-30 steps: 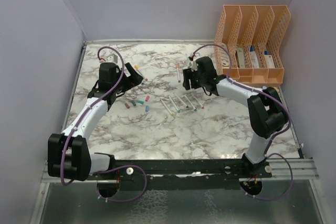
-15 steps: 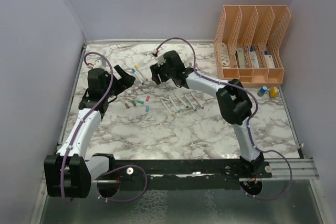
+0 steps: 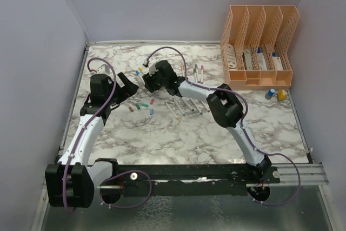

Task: Open the pen caps

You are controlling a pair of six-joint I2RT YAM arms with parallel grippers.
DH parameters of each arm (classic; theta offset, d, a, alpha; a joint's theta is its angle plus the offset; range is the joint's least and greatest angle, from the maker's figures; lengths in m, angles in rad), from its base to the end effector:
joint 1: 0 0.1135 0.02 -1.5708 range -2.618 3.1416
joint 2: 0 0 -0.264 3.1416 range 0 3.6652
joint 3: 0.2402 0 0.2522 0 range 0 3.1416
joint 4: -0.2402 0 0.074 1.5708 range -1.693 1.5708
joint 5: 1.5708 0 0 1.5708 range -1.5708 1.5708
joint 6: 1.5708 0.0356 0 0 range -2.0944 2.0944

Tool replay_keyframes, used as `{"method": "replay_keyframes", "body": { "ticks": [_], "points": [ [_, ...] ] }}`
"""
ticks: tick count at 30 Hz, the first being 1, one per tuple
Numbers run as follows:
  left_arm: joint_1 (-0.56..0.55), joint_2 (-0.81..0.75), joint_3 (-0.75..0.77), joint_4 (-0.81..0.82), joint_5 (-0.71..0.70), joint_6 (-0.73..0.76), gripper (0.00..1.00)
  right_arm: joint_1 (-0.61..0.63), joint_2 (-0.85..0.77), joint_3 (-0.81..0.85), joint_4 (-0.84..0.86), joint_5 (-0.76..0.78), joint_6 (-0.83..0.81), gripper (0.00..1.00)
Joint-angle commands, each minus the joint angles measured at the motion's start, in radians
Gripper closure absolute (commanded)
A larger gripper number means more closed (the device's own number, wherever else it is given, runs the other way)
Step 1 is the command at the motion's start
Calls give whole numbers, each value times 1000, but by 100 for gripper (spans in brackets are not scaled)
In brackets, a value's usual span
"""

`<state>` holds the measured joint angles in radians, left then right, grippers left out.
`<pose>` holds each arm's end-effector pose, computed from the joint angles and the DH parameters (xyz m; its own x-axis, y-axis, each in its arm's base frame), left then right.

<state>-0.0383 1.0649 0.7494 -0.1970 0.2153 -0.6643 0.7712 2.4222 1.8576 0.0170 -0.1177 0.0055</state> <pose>0.2379 -0.0167 0.2721 -0.5236 -0.5826 -0.6216 -0.1261 0.7746 -0.6198 0.3922 0.3870 0.1501 -0.3775 -0.3593 -0.8534 -0.7620 0.6442 0.0658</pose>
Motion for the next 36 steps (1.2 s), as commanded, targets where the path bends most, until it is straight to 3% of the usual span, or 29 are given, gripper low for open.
{"method": "replay_keyframes", "body": {
  "ticks": [1, 18, 36],
  "points": [
    [8, -24, -4, -17, 7, 17, 8, 14, 44, 64, 60, -29, -9, 48],
    [16, -31, -5, -33, 15, 34, 8, 29, 133, 173, 44, -26, -6, 59],
    [30, -34, -4, -33, 18, 45, 8, 33, 190, 222, 10, -27, 2, 63]
  ]
}}
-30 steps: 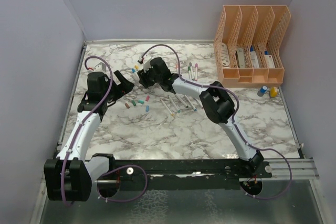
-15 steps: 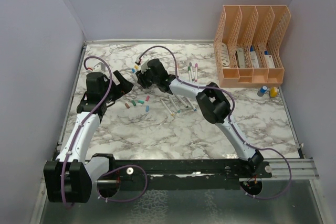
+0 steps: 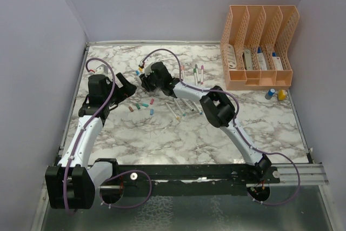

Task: Open the pen caps

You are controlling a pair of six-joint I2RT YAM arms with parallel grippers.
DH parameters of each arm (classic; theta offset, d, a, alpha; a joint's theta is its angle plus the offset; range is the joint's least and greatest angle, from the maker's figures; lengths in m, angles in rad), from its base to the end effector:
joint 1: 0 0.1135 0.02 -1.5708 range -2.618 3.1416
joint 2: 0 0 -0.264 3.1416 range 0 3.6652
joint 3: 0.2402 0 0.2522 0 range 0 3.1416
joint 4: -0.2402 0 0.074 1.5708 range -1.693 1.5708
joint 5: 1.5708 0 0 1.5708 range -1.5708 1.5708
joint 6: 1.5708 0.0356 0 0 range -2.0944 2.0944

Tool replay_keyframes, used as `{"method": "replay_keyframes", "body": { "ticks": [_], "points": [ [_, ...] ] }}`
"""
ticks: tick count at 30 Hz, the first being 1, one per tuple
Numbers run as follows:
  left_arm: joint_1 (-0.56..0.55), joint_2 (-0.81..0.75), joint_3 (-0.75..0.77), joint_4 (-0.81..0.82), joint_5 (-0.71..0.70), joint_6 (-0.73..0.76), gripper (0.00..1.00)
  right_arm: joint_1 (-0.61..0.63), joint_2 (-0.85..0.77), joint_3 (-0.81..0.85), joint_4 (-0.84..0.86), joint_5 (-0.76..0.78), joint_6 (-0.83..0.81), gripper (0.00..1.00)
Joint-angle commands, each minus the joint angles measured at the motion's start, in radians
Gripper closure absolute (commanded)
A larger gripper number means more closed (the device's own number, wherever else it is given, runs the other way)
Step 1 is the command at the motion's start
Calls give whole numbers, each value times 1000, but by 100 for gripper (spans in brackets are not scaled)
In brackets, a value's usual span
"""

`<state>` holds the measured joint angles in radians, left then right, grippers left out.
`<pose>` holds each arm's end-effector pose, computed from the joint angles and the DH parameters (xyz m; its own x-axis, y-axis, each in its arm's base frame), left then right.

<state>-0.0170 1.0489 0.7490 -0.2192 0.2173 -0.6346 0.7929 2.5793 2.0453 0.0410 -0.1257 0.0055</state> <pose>0.2344 -0.0117 0.2734 -0.5203 -0.5701 -0.6358 -0.1300 0.7887 -0.6009 0.4046 0.4171 0.1295 -0.3364 -0.3337 -0.8806 -0.7824 0.6194 0.0642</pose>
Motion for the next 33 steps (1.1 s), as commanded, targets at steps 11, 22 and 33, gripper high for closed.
{"method": "replay_keyframes", "body": {
  "ticks": [11, 22, 33],
  "points": [
    [17, -28, -8, -10, 9, 9, 8, 14, 42, 31, -43, -29, 20, 66],
    [35, -44, 11, -1, -2, 0, 8, 23, 16, -24, -88, -18, 36, 76],
    [40, -61, 2, 42, 10, -47, 9, 29, -70, -121, -90, 64, 61, 98]
  ]
}}
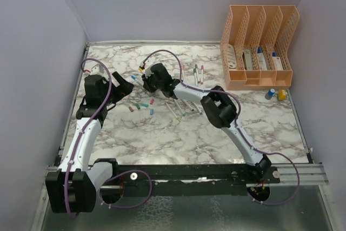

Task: Open the pen caps

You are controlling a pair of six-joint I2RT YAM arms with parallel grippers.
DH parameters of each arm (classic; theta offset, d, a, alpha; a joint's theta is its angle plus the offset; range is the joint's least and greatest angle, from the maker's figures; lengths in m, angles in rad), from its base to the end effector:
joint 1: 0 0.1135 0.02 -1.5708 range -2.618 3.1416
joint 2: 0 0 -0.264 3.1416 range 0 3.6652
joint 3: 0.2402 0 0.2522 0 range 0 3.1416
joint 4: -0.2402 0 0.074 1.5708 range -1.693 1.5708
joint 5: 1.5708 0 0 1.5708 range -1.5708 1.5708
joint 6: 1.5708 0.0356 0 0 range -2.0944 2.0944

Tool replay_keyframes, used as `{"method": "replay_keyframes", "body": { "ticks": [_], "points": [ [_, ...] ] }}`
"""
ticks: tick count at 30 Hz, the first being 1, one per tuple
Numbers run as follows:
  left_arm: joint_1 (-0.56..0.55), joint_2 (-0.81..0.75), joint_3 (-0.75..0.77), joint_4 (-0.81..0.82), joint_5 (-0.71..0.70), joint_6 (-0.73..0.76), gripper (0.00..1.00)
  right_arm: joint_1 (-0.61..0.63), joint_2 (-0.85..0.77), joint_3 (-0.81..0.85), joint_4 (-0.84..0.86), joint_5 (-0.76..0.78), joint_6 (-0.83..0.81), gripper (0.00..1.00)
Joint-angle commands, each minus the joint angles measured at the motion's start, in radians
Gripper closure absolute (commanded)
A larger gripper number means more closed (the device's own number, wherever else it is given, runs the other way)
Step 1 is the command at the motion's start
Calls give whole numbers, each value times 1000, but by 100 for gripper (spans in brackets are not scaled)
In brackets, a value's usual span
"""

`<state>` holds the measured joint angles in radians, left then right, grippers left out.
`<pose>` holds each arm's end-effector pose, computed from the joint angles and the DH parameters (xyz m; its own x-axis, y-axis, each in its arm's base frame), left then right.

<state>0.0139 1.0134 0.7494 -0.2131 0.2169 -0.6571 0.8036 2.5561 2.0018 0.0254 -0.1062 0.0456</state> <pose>0.2292 -0.0045 0.2816 -0.4720 -0.6031 -0.6430 -0.1399 0.7714 -0.6209 0.3959 0.4161 0.1263 -0.3854 -0.3344 -0.8600 -0.7625 0.6402 0.0928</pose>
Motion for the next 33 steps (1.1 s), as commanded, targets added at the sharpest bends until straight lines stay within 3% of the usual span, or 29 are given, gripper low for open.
{"method": "replay_keyframes", "body": {
  "ticks": [1, 12, 16, 26, 33],
  "points": [
    [9, -26, -2, 41, 13, -29, 9, 18, -63, -90, -62, 51, 23, 99],
    [9, 52, -62, 208, 119, -154, 10, 17, -372, -335, 80, 143, 84, 99],
    [7, 126, -44, 287, 159, -214, 11, 17, -496, -394, -21, 190, 86, 99],
    [-13, 324, 65, 481, 236, -327, 11, 17, -799, -641, -96, 222, 115, 99],
    [-122, 416, 136, 545, 231, -364, 11, 17, -898, -712, -134, 229, 125, 99]
  ]
}}
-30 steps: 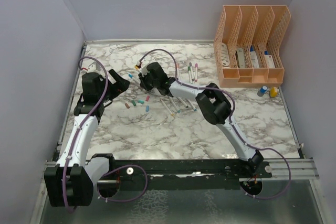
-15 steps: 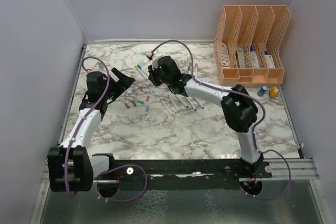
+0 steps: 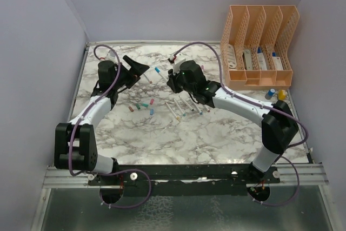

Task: Open the pen caps

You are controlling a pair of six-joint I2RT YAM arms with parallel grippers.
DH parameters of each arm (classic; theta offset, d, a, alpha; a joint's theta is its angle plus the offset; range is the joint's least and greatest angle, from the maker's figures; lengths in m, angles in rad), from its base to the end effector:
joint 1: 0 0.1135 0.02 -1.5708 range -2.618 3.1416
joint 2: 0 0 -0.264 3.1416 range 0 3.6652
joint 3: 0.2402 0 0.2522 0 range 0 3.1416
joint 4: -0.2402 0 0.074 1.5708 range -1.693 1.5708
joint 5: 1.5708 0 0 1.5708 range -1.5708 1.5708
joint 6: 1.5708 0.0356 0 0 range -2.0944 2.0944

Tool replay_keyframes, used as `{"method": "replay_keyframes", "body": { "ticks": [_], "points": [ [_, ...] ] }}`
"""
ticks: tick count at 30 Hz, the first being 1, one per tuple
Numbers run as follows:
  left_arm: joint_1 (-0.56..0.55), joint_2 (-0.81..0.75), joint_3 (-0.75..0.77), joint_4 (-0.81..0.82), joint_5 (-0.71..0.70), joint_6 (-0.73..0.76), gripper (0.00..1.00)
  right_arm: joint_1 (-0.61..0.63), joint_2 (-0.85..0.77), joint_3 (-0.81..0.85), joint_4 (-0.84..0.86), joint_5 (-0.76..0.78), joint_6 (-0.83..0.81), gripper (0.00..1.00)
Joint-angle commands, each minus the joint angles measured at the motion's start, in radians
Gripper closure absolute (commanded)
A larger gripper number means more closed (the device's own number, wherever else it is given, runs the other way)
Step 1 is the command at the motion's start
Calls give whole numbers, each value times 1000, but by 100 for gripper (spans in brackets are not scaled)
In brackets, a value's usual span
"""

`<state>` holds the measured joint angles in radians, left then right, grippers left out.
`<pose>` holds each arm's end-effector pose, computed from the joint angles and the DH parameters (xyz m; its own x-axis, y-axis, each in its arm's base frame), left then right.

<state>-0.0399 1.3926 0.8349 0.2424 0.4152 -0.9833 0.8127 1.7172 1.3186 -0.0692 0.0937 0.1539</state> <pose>0.3133 -0.0269 0.2615 -0.5211 -0.7414 -0.4228 -0.0253 0.5086 -0.8606 0.2810 0.2920 0.2855 -0.4084 -0.2093 -0.8885 -0.6101 0.7866 0.0951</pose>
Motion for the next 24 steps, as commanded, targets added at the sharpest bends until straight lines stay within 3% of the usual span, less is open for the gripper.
{"method": "replay_keyframes", "body": {
  "ticks": [1, 12, 24],
  "points": [
    [-86, 52, 59, 92, 29, -41, 11, 8, -68, -37, -40, 28, 19, 99],
    [-171, 115, 74, 124, 13, -65, 14, 8, -109, -85, -13, -20, 35, 99],
    [-183, 152, 79, 172, 38, -89, 36, 7, -132, -120, 39, -93, 19, 99]
  ]
}}
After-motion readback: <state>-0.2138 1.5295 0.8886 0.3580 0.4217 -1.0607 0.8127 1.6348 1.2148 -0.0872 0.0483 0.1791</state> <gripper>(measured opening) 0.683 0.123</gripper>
